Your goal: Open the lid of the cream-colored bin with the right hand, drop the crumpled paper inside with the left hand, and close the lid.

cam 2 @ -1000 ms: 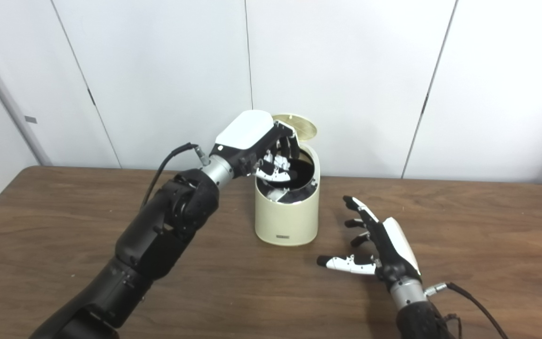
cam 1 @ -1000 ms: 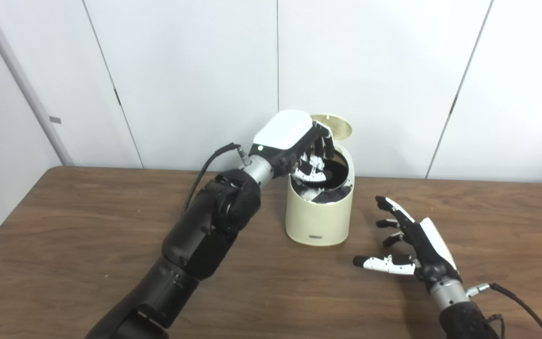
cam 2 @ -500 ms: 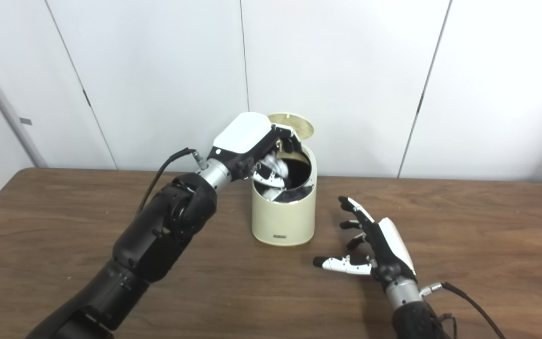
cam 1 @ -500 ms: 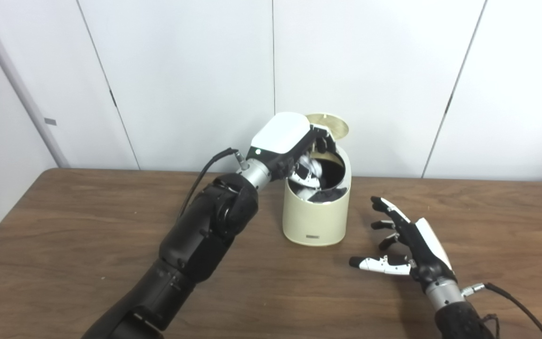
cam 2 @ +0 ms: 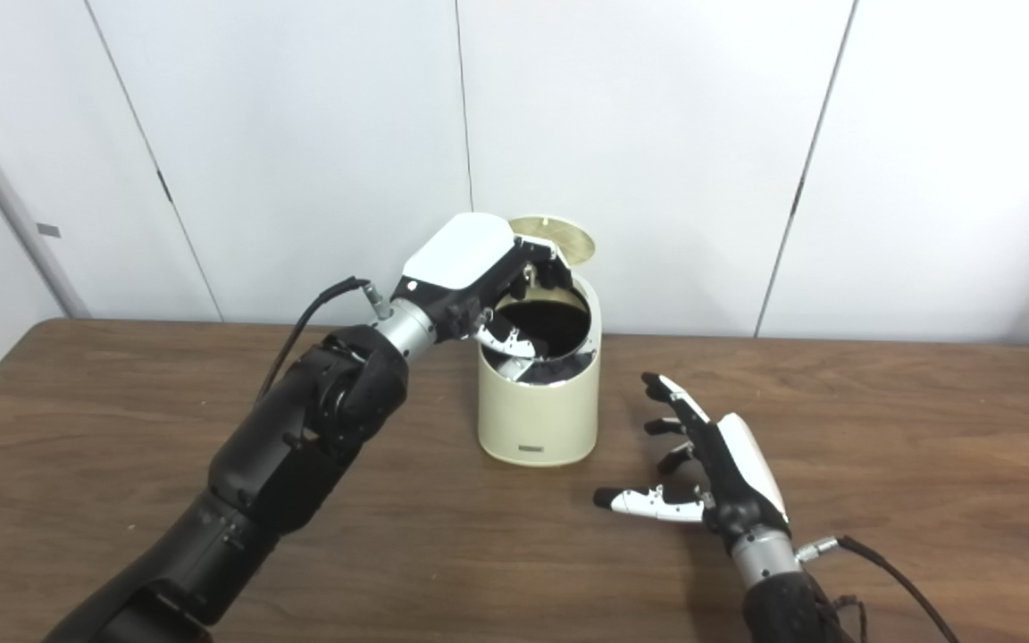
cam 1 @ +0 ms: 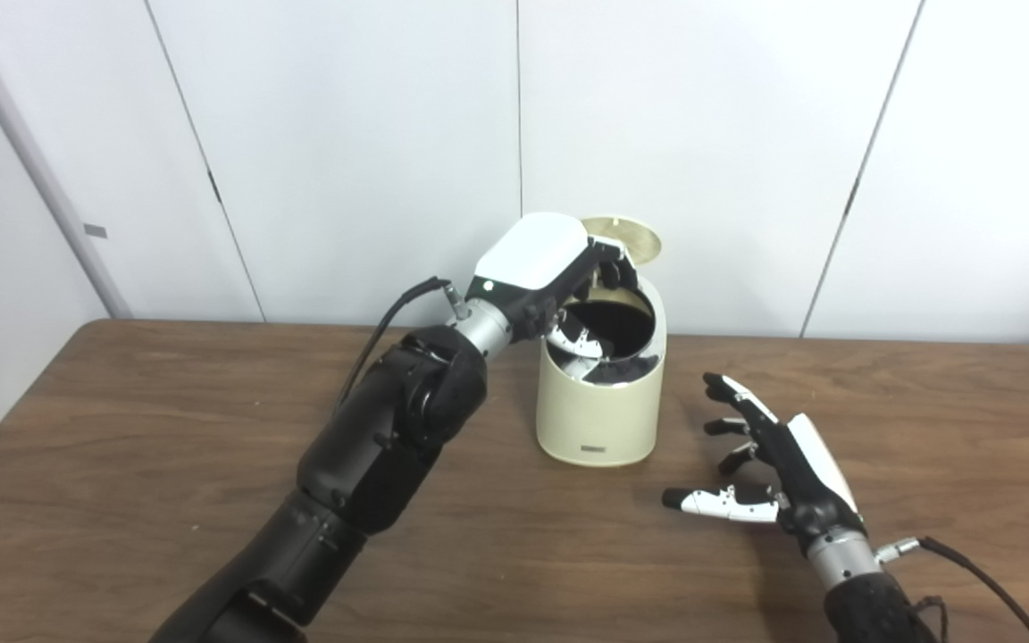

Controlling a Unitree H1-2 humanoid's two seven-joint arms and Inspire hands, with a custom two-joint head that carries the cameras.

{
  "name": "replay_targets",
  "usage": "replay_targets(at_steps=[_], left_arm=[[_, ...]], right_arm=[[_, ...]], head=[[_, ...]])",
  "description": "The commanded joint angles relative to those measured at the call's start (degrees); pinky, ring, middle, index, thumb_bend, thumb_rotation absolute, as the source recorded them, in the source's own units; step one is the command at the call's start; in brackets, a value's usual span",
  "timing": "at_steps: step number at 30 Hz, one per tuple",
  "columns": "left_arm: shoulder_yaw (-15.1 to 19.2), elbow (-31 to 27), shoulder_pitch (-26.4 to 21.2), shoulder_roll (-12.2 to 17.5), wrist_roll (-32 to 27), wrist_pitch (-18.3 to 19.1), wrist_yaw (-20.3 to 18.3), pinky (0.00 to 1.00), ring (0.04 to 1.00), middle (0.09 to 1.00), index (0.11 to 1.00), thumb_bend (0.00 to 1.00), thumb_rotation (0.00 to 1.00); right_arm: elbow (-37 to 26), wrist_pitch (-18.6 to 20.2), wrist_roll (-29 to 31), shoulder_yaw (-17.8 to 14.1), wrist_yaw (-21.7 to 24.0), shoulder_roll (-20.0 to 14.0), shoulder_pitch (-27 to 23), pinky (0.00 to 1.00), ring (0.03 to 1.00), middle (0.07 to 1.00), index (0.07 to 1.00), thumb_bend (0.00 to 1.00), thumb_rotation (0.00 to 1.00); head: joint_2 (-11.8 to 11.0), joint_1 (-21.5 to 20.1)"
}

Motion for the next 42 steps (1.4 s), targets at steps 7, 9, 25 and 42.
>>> replay_targets(at_steps=[7,9,25,42], left_arm=[[3.4,-5.9,0.0,0.9,-5.5,1.7,-2.4,0.37,0.468,0.497,0.544,0.60,0.00],[5.3,-8.3,2.0,1.1,-8.2,3.0,-3.6,0.35,0.447,0.471,0.533,0.53,0.00],[23.0,-14.7,22.0,-1.0,-21.9,-2.1,12.8,0.40,0.527,0.495,0.498,0.52,0.00],[24.9,-15.0,29.6,-4.6,-37.1,1.0,9.1,0.47,0.589,0.685,0.498,0.51,0.07]], right_arm=[[-2.0,-1.2,0.2,-0.5,-0.9,0.1,-0.9,0.48,0.744,0.890,0.889,0.84,0.25],[-2.3,-0.9,0.0,-0.6,-1.0,0.1,-0.8,0.50,0.739,0.884,0.882,0.82,0.24],[-4.6,1.5,0.9,-3.0,0.1,-1.1,-1.9,0.56,0.754,0.877,0.885,0.77,0.27],[-3.5,-2.2,2.2,-2.9,0.9,-2.9,-6.2,0.62,0.766,0.871,0.870,0.74,0.33]], head=[[-0.4,-0.3],[-0.6,-0.5],[-1.1,-2.2],[-2.7,-4.5]])
